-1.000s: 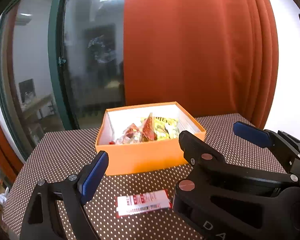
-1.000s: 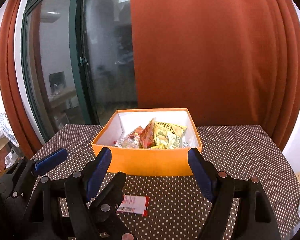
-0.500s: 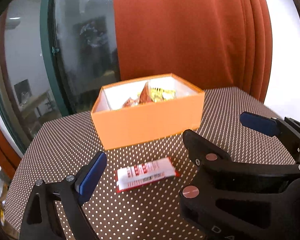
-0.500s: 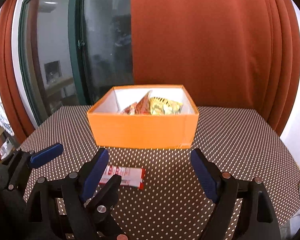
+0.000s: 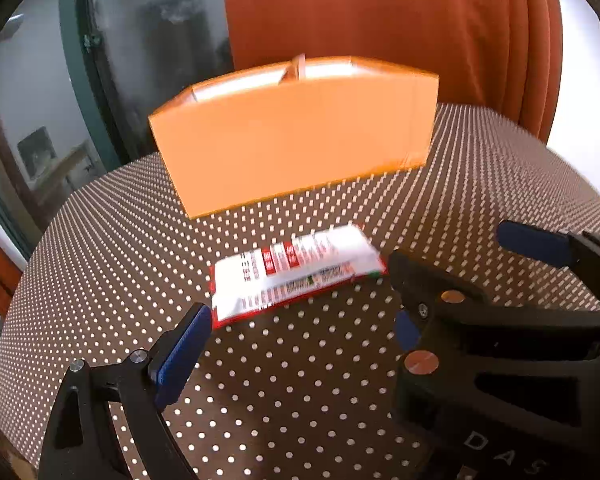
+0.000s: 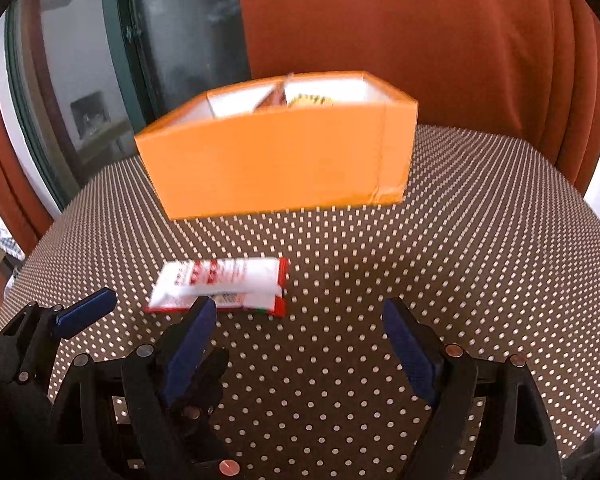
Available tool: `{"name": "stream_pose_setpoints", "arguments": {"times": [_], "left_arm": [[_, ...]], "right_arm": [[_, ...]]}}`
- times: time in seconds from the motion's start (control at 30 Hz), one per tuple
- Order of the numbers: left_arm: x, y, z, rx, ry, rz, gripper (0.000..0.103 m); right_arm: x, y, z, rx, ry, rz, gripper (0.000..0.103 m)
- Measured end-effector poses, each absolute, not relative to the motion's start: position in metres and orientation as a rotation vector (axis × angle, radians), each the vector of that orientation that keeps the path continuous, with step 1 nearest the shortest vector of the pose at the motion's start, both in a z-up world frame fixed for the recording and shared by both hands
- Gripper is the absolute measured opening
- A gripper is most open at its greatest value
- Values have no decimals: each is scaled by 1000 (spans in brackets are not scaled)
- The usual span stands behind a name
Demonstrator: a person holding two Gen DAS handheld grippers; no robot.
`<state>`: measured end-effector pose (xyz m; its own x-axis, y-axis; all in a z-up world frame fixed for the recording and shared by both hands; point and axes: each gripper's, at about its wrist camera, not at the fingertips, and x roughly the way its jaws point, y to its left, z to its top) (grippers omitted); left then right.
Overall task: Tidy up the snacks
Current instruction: 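Grasp the red-white printed packet with the left tool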
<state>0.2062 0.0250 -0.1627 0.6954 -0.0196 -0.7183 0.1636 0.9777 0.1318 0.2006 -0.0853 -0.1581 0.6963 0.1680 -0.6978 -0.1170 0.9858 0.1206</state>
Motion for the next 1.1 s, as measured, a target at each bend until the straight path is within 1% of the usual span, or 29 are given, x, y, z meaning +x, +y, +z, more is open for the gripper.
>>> {"name": "stream_pose_setpoints", "arguments": {"times": [0.17, 0.43, 0.67, 1.0, 1.1], "left_arm": [[216, 19, -181, 260, 824, -76, 94], [244, 20, -184, 281, 845, -88, 94], [273, 15, -182, 267, 875, -117, 95], [314, 2, -181, 334, 873, -140, 95], [325, 1, -181, 340, 869, -147, 98]], "right_arm": [[213, -91, -176, 78, 837, 146, 87], [232, -92, -195, 77, 875, 140, 87], [255, -96, -196, 103, 878, 114, 87], [286, -103, -197, 151, 878, 95, 87], [292, -105, -197, 159, 876, 90, 87]]}}
